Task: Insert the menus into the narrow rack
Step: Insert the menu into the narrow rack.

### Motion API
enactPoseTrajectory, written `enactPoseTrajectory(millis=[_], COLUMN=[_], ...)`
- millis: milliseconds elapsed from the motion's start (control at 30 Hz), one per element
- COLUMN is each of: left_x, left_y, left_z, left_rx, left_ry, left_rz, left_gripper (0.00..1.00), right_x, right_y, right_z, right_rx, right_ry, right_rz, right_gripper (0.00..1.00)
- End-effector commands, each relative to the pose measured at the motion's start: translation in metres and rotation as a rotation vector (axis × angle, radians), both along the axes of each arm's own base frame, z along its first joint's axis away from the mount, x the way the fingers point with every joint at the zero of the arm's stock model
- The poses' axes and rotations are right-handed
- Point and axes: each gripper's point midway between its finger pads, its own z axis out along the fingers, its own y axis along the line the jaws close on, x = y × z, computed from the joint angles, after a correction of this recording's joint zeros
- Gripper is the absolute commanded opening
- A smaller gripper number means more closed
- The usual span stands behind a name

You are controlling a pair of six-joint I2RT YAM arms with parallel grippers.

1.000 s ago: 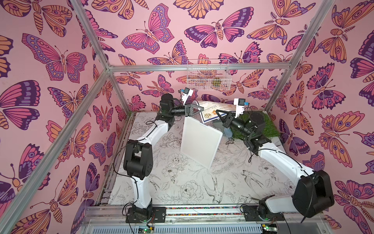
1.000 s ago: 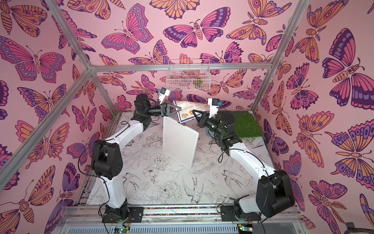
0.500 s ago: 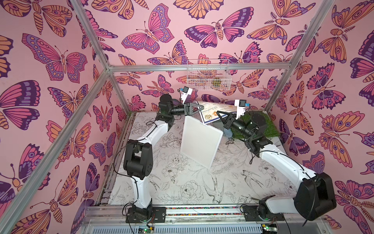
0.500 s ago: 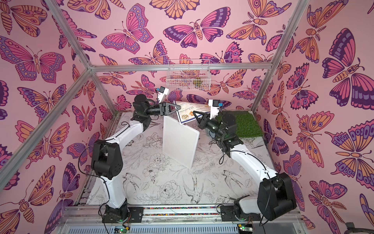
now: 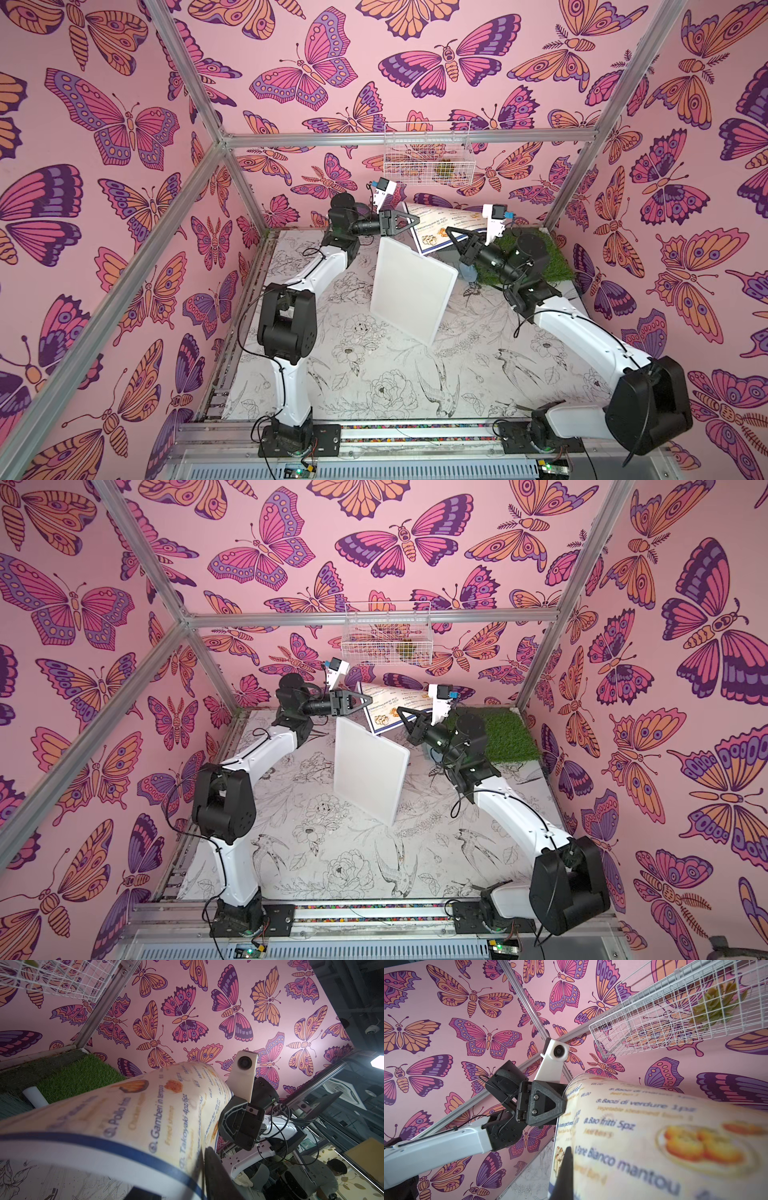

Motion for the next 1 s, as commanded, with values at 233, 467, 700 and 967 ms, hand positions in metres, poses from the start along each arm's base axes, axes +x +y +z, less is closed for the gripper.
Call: enactPoseTrajectory(millis=[233, 467, 700, 967], left_x=[0.006, 0.007, 0.007, 0.004], left_y=[0.004, 0.004, 0.004, 0.005], left_z=[0.008, 0.014, 0.012, 0.008], left_rx=[-0.007, -0.013, -0.01, -0.011], left_ry=[-0.026, -0.038, -0.03, -0.025], left_rz=[0.008, 0.009, 0.007, 0.009], left_gripper=[0.35, 0.35, 0.35, 0.35], right_x=[0.0, 0.002, 0.004, 0.002], right_y=[0.0, 0.002, 0.005, 0.005], right_z=[0.019, 0.024, 0.02, 0.009], right_rx=[-0.013, -0.01, -0.002, 0.004], right_ry=[-0.077, -0.084, -0.066, -0.036], right_rz=[-0.015, -0.005, 0.01, 0.018], right_gripper=[0.0, 0.0, 0.0, 0.0])
